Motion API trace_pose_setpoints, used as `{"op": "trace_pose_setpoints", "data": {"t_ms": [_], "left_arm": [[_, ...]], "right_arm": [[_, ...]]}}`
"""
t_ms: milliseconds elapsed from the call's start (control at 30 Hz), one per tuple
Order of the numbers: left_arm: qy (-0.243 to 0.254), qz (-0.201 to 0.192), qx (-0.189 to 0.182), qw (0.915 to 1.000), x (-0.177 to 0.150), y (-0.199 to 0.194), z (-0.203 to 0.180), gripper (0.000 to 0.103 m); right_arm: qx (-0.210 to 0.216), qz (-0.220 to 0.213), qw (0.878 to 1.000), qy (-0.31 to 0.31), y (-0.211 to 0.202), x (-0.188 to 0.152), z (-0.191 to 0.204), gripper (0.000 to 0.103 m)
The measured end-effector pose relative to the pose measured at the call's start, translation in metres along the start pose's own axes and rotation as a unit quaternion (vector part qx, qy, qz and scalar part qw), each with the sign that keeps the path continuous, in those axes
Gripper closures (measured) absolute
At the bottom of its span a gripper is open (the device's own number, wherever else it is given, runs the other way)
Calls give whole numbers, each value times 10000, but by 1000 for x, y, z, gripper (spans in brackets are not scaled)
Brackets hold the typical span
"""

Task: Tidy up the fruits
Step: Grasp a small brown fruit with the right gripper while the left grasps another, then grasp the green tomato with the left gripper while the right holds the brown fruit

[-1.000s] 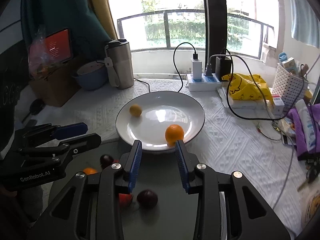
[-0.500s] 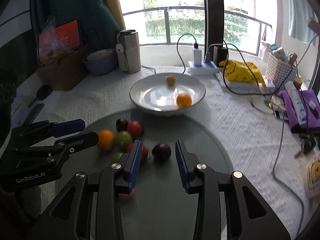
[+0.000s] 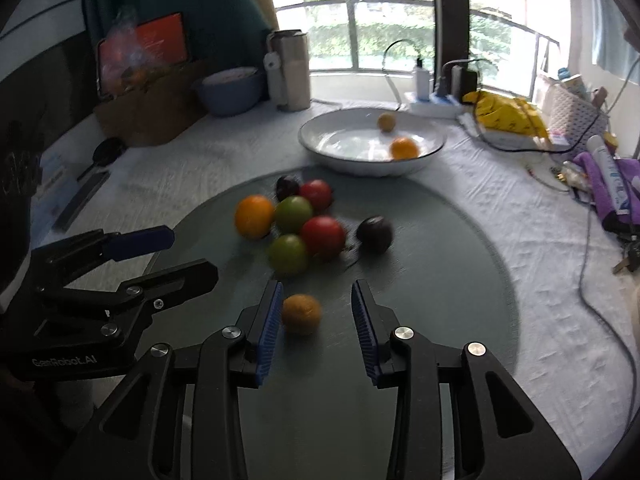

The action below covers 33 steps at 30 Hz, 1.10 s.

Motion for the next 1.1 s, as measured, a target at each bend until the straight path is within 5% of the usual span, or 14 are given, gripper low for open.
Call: {"op": "trace_pose_setpoints", "data": {"t_ms": [333,400,567,1100], "left_arm": [[-155,158,157,9996,-12,5,8,31],[-167,192,174,9995,-12,9,7,31],[-114,311,249,9991,-11,17,1,31],[470,578,420,9963,6,59,-37,31]], "right_arm": [[-13,207,9996,-187,20,-9,2,65],[11,228,9993,-297,22,-10,3,76],[193,152,9990,-362,18,-9,3,76],[101,-155,9995,262,1,2,-68,76]]}}
Point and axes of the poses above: each gripper's, at about its wrist camera, not at the fingertips, and y roughly the way its jaws point, z to its left, x to its top, the point moved 10 cm from there along y, roughly the way its jaws point, and after that the axes turned 5 degrees about -x, right-handed, at the moved point
